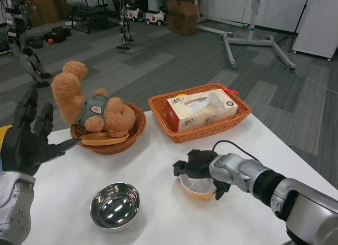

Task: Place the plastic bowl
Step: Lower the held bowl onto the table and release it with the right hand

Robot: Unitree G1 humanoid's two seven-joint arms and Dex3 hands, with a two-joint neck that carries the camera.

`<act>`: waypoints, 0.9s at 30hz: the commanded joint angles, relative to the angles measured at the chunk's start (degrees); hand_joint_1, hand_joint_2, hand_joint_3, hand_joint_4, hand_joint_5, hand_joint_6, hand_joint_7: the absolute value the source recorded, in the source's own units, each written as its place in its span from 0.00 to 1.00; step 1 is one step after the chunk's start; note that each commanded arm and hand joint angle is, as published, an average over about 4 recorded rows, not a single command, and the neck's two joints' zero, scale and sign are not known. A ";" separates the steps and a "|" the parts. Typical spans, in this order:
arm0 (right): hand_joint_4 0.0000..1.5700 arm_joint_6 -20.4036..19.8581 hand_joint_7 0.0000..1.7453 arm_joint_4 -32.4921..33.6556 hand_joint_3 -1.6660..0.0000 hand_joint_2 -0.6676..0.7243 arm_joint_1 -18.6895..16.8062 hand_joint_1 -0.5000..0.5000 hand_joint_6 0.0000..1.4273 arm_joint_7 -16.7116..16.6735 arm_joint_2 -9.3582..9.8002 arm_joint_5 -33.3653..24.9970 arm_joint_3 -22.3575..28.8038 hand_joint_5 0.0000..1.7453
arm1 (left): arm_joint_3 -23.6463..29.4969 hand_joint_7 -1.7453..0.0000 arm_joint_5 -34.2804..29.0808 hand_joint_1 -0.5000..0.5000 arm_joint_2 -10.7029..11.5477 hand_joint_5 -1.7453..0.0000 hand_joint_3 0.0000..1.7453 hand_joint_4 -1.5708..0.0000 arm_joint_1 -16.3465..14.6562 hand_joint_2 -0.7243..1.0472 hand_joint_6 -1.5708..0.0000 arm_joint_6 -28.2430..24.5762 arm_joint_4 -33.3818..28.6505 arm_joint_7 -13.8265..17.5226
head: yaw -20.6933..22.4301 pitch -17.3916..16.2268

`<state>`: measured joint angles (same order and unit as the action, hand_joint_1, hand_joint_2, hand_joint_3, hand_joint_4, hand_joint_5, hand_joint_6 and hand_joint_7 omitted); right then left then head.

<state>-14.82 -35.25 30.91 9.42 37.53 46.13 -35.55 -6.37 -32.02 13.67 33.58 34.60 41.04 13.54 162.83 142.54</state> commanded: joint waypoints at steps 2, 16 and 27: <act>0.00 1.46 0.44 0.09 0.42 0.90 -1.73 0.04 0.00 0.96 0.04 0.46 -0.84 0.17 | 0.08 1.00 -0.24 0.00 -0.13 1.00 0.00 1.00 -0.54 0.65 1.00 0.56 0.53 0.08 | -0.03 -0.06; 0.00 2.25 0.44 -0.22 0.90 1.00 -1.90 0.04 0.00 0.96 0.13 0.46 -1.50 0.00 | -0.01 1.00 -0.41 0.00 -0.13 1.00 0.00 1.00 -0.54 0.65 1.00 0.60 0.57 0.08 | 0.21 -0.32; 0.00 2.23 0.44 5.28 0.93 0.98 -4.19 0.04 0.00 0.91 0.88 0.46 3.18 0.00 | -0.05 1.00 -0.41 0.00 -0.13 1.00 0.00 1.00 -0.71 0.65 1.00 0.63 0.55 0.08 | 0.44 -0.60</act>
<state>-12.75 -31.30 28.06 9.99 37.68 46.50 -33.80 -6.52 -32.09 13.65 33.55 34.70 41.29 13.54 163.27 141.93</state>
